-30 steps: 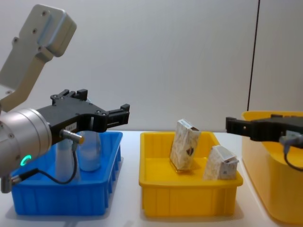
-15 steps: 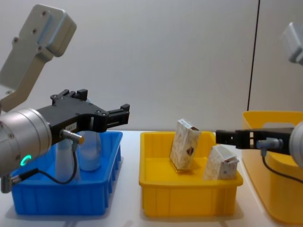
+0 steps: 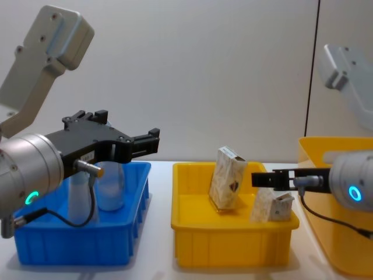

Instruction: Bimanual collaborative sorting of washing and personal care products

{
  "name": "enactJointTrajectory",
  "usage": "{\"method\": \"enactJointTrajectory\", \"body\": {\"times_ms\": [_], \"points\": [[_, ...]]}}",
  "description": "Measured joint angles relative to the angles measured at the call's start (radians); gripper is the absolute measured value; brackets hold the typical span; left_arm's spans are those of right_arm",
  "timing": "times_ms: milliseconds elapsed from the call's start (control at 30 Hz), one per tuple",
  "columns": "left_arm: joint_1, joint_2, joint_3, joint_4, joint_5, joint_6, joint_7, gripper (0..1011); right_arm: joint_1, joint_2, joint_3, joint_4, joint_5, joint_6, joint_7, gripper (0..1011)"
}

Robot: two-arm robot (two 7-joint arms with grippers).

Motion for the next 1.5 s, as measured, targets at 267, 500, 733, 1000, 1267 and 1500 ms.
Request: {"method": "enactJointTrajectory", "body": {"times_ms": [267,500,733,1000,1267,1500], "points": [[0.0,0.0,0.0,0.0,0.0,0.0,0.0,1001,0.034,-0.024,0.001,0.051,-0.005,0.023,-0.006,1003],[0.0,0.0,0.0,0.0,0.0,0.0,0.0,1001,0.065,-0.047,0.004,0.106,-0.008,0.033,-0.009,1004],[0.0,0.0,0.0,0.0,0.0,0.0,0.0,1001,0.092,-0.065,0.006,0.152,-0.012,0.037,-0.009,1004],[0.0,0.0,0.0,0.0,0.0,0.0,0.0,1001,0.122,-0.082,0.006,0.206,-0.015,0.038,-0.003,1004],[0.0,0.0,0.0,0.0,0.0,0.0,0.0,1001,0.15,-0.098,0.008,0.258,-0.018,0.037,0.007,1004],[0.0,0.0,0.0,0.0,0.0,0.0,0.0,1001,0.172,-0.109,0.011,0.295,-0.023,0.033,0.011,1003]]}}
